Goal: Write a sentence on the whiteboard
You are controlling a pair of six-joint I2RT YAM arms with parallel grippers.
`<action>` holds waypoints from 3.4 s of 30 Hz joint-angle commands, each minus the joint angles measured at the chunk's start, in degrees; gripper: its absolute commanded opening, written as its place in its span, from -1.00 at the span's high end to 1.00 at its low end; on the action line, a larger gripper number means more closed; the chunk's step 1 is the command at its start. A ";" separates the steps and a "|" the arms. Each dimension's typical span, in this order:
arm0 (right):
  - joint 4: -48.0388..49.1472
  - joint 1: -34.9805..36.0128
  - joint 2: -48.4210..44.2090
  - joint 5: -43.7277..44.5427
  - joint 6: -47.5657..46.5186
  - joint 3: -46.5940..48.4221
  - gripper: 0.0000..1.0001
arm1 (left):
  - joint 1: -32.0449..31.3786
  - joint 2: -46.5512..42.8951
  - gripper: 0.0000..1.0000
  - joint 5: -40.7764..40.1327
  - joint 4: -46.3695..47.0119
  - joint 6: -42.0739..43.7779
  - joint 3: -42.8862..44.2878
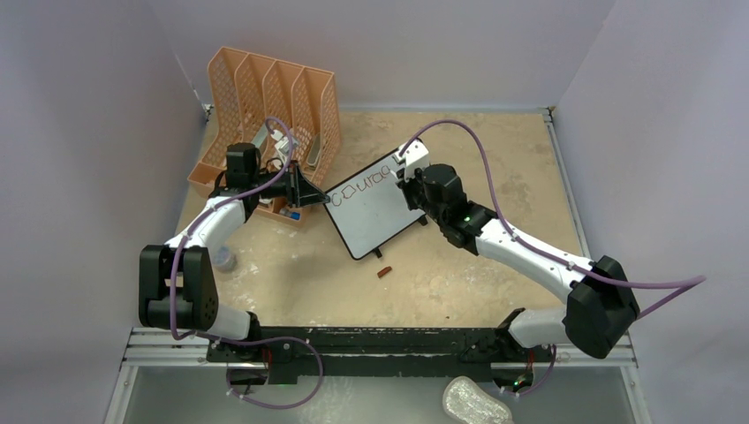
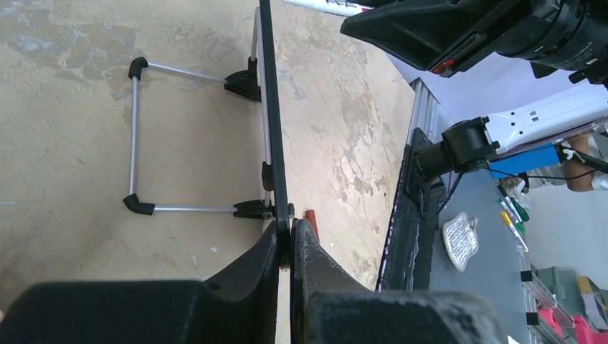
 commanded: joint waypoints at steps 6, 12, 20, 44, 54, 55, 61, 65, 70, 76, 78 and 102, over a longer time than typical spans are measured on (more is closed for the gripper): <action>3.21 -0.27 0.07 -0.18 -0.66 3.20 1.00 | -1.03 1.32 1.00 -0.67 -2.09 2.70 0.44; 2.14 -0.34 0.06 -0.45 -0.47 2.99 1.00 | -1.03 1.42 1.00 -0.66 -2.13 2.69 0.56; 0.09 -0.36 -0.69 -0.53 0.16 1.61 1.00 | -1.03 1.42 1.00 -0.76 -2.08 2.61 0.55; -4.28 -0.34 -3.68 -1.15 2.10 -1.96 1.00 | -1.04 1.50 1.00 -0.81 -2.05 2.61 0.57; -4.99 -0.33 -3.80 -3.28 2.17 -1.60 1.00 | -1.12 1.50 1.00 -0.76 -2.08 2.60 0.53; -5.01 -0.30 -3.86 -3.30 2.25 -1.52 1.00 | -1.12 1.51 1.00 -0.72 -2.12 2.61 0.51; -2.32 -0.30 -6.01 -0.60 2.59 -2.03 1.00 | -1.13 1.51 1.00 -0.67 -2.11 2.53 0.55; -0.79 -0.34 -5.36 0.96 2.45 -0.92 1.00 | -1.12 1.45 1.00 -0.73 -2.11 2.52 0.54; 0.75 -0.34 -3.54 0.78 2.06 0.71 1.00 | -1.12 1.51 1.00 -0.65 -2.08 2.52 0.57; 1.75 -0.38 -2.16 0.54 1.91 1.72 1.00 | -1.25 1.56 1.00 -0.49 -2.00 2.52 0.58; 1.83 -0.34 -1.87 0.31 1.92 2.02 1.00 | -1.21 1.59 1.00 -0.48 -2.00 2.52 0.58; 2.24 -0.36 0.07 -0.32 1.57 3.02 1.00 | -1.23 1.50 1.00 -0.51 -2.12 2.61 0.57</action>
